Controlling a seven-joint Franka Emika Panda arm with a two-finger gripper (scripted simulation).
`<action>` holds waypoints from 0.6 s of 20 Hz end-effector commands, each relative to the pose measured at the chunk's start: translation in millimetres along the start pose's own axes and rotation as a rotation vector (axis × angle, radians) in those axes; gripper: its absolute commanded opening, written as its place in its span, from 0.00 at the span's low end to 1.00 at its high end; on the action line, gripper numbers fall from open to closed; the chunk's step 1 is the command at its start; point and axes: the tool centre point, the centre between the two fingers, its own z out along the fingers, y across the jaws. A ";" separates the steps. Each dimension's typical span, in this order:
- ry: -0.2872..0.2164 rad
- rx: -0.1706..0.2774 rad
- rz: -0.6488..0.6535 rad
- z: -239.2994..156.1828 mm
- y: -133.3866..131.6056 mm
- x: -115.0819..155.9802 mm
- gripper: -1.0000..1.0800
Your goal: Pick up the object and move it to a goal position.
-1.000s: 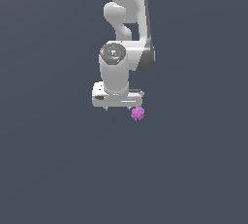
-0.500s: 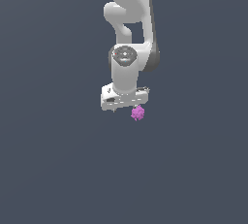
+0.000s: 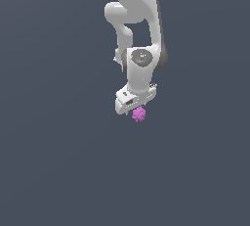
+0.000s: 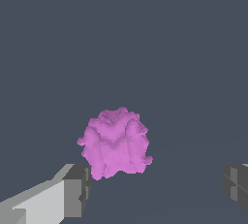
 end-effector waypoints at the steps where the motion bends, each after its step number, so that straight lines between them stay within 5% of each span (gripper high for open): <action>1: 0.007 -0.003 -0.065 4.1 -10.3 0.6 0.96; 12: 0.017 -0.007 -0.166 10.6 -27.3 1.1 0.96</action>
